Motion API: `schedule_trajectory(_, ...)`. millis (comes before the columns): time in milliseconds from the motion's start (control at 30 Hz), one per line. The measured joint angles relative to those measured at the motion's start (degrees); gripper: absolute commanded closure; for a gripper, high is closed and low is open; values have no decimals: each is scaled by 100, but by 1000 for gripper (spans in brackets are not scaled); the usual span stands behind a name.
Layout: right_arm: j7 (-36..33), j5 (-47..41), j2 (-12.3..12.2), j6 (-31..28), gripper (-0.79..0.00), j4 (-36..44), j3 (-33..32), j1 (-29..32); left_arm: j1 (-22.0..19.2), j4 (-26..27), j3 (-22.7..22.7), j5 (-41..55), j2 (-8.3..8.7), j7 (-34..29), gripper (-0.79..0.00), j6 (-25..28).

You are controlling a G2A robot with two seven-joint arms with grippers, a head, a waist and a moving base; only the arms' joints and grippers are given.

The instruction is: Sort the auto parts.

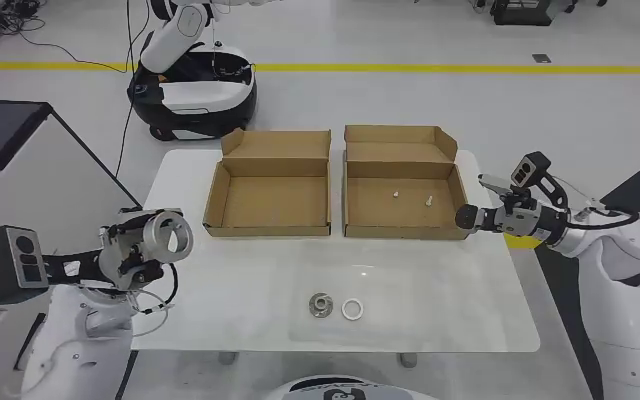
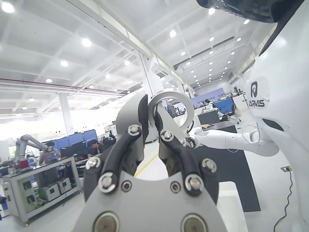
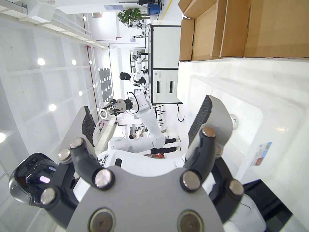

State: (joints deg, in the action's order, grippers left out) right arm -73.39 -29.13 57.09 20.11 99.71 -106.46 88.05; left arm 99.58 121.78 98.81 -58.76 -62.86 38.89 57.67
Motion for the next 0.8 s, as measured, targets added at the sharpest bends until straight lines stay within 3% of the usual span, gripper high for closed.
schedule_trajectory(567, 0, 0, 0, 0, -785, 0, 0, 0, -462, 59, -572, 1712, 165, -390, 0, 33)
schedule_trajectory(800, 0, 0, 0, 0, -785, 0, 0, 0, -598, 2, -450, 1493, 246, -748, 0, 33)
